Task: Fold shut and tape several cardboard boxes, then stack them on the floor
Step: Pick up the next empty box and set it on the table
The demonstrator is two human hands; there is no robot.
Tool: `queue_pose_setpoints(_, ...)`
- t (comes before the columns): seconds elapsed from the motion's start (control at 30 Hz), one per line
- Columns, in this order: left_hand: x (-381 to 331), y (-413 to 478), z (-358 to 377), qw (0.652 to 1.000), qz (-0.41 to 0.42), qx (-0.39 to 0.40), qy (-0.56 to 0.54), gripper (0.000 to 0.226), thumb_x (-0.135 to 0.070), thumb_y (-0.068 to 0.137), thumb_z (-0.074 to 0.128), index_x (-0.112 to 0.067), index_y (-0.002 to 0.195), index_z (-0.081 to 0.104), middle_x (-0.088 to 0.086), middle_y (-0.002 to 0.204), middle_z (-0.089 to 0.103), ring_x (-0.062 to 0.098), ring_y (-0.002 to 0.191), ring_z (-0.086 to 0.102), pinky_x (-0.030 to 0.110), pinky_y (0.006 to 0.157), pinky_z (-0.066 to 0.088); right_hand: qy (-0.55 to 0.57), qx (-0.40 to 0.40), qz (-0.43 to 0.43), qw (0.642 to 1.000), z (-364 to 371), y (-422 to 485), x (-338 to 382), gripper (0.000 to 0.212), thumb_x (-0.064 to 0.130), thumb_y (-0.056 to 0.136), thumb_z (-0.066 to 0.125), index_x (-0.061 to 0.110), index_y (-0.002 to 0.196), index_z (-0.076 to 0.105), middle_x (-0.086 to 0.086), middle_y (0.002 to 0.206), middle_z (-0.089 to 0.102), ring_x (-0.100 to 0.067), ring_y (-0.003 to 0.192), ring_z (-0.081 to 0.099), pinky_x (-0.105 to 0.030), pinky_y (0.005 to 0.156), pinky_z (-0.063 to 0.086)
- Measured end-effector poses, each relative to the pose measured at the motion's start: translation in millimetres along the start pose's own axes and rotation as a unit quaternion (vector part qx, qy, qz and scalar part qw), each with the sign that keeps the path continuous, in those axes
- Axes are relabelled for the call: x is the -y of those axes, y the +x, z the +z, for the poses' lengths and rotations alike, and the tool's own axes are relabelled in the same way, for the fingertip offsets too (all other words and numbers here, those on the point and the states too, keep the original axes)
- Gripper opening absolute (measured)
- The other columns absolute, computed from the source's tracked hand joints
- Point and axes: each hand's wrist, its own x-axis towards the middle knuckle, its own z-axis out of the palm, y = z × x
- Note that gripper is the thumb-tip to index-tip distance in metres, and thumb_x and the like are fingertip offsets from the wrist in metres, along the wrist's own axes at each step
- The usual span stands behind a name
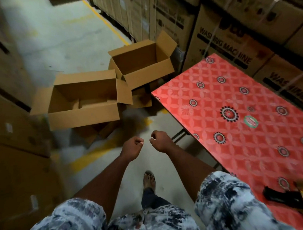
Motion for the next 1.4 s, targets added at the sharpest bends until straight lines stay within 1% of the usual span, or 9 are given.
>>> queue_pose_setpoints(0.1, -7.6, 40.0, -26.7, 1.000, -0.023, -0.018, -0.006, 0.009, -0.018, 0.098, 0.062, -0.017, 0.104, 0.069, 0.004, 0.109, 0.069, 0.023, 0.105, 0.063, 0.029, 0.084, 0.046, -0.006, 0.017, -0.021, 1.000, -19.2, 52.3, 20.3, 0.031, 0.028, 0.098, 0.057, 0.005, 0.117, 0.064, -0.017, 0.119, 0.065, -0.034, 0.110, 0.060, -0.038, 0.087, 0.049)
queue_pose_setpoints(0.37, -17.4, 116.5, -92.1, 0.991, -0.091, -0.069, -0.071, 0.019, -0.017, 0.099, 0.059, -0.011, 0.114, 0.070, 0.001, 0.109, 0.065, 0.017, 0.101, 0.058, 0.026, 0.072, 0.040, -0.034, 0.063, -0.051, 0.996, -40.6, 164.6, 81.8, 0.025, 0.029, 0.098, 0.060, 0.006, 0.108, 0.065, -0.017, 0.108, 0.066, -0.032, 0.101, 0.062, -0.032, 0.076, 0.042)
queue_pose_setpoints(0.53, -0.9, 171.7, -135.6, 0.979, -0.139, -0.088, -0.118, 0.020, -0.022, 0.098, 0.061, -0.015, 0.113, 0.071, 0.005, 0.112, 0.069, 0.023, 0.105, 0.062, 0.033, 0.090, 0.049, -0.066, 0.089, -0.068, 0.991, -35.7, 236.4, 124.0, 0.024, 0.030, 0.098, 0.061, 0.010, 0.111, 0.065, -0.013, 0.110, 0.066, -0.030, 0.103, 0.063, -0.030, 0.076, 0.043)
queue_pose_setpoints(0.63, 16.0, 209.0, -167.1, 0.967, -0.169, -0.109, -0.158, 0.015, -0.023, 0.099, 0.060, -0.015, 0.108, 0.070, 0.007, 0.114, 0.069, 0.026, 0.108, 0.062, 0.035, 0.095, 0.050, -0.087, 0.115, -0.078, 0.986, -33.2, 284.1, 161.1, 0.027, 0.026, 0.099, 0.059, 0.005, 0.115, 0.065, -0.016, 0.113, 0.065, -0.031, 0.106, 0.062, -0.034, 0.080, 0.047)
queue_pose_setpoints(0.77, 40.9, 264.5, -217.8, 0.942, -0.208, -0.140, -0.221, 0.012, -0.022, 0.099, 0.060, -0.019, 0.108, 0.068, 0.004, 0.112, 0.066, 0.027, 0.108, 0.062, 0.043, 0.098, 0.052, -0.110, 0.124, -0.092, 0.982, -23.7, 353.9, 219.3, 0.034, 0.028, 0.097, 0.058, 0.007, 0.123, 0.063, -0.015, 0.123, 0.065, -0.032, 0.113, 0.061, -0.039, 0.089, 0.052)
queue_pose_setpoints(0.93, 74.8, 312.2, -276.6, 0.906, -0.270, -0.154, -0.287, 0.018, -0.023, 0.099, 0.061, -0.019, 0.115, 0.066, 0.003, 0.116, 0.064, 0.021, 0.106, 0.057, 0.031, 0.086, 0.045, -0.158, 0.152, -0.103, 0.970, -3.8, 422.5, 283.7, 0.043, 0.034, 0.099, 0.053, 0.012, 0.136, 0.055, -0.012, 0.136, 0.058, -0.029, 0.121, 0.056, -0.039, 0.098, 0.049)
queue_pose_setpoints(1.07, 107.8, 352.1, -310.9, 0.885, -0.310, -0.162, -0.307, 0.016, -0.025, 0.099, 0.061, -0.023, 0.114, 0.065, 0.004, 0.120, 0.064, 0.021, 0.104, 0.057, 0.037, 0.094, 0.050, -0.179, 0.156, -0.118, 0.964, 17.8, 476.0, 316.8, 0.043, 0.034, 0.101, 0.050, 0.012, 0.138, 0.051, -0.011, 0.139, 0.054, -0.028, 0.125, 0.052, -0.041, 0.102, 0.047)
queue_pose_setpoints(1.17, 130.8, 383.9, -321.5, 0.865, -0.346, -0.182, -0.313, 0.024, -0.027, 0.099, 0.060, -0.018, 0.122, 0.063, 0.002, 0.117, 0.060, 0.022, 0.105, 0.054, 0.033, 0.094, 0.046, -0.178, 0.154, -0.115, 0.965, 35.9, 516.8, 327.9, 0.045, 0.035, 0.101, 0.051, 0.012, 0.140, 0.050, -0.011, 0.140, 0.052, -0.028, 0.127, 0.050, -0.041, 0.103, 0.045)
queue_pose_setpoints(1.4, 200.3, 467.0, -300.6, 0.800, -0.455, -0.208, -0.333, 0.044, -0.028, 0.097, 0.065, -0.010, 0.134, 0.051, 0.016, 0.137, 0.055, 0.036, 0.121, 0.054, 0.039, 0.098, 0.046, -0.272, 0.159, -0.137, 0.939, 80.1, 639.9, 323.4, 0.044, 0.037, 0.101, 0.053, 0.014, 0.138, 0.047, -0.008, 0.136, 0.049, -0.029, 0.125, 0.048, -0.046, 0.104, 0.043)
